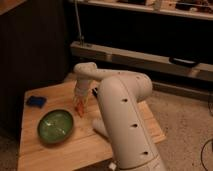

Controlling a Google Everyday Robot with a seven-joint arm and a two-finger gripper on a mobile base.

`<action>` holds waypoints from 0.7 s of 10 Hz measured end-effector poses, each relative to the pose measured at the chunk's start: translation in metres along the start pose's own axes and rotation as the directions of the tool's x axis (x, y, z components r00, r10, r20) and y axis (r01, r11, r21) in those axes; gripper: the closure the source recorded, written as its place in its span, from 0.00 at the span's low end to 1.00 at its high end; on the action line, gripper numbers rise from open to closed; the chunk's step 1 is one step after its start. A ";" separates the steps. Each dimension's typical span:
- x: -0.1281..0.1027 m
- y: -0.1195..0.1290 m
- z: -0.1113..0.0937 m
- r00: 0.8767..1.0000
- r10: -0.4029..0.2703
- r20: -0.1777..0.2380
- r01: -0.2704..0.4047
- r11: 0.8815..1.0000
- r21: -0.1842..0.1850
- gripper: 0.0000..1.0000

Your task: Drag the pepper across the table

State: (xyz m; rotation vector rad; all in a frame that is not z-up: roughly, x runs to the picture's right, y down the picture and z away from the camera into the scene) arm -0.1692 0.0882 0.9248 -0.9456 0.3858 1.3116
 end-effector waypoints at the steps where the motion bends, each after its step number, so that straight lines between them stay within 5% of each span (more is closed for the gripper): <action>1: -0.003 0.000 -0.001 1.000 0.000 -0.001 0.000 1.000 0.003 0.70; 4: -0.013 -0.001 -0.002 1.000 0.008 -0.013 -0.008 1.000 0.019 0.72; 7: -0.019 -0.004 -0.002 1.000 0.021 -0.024 -0.020 0.999 0.037 0.92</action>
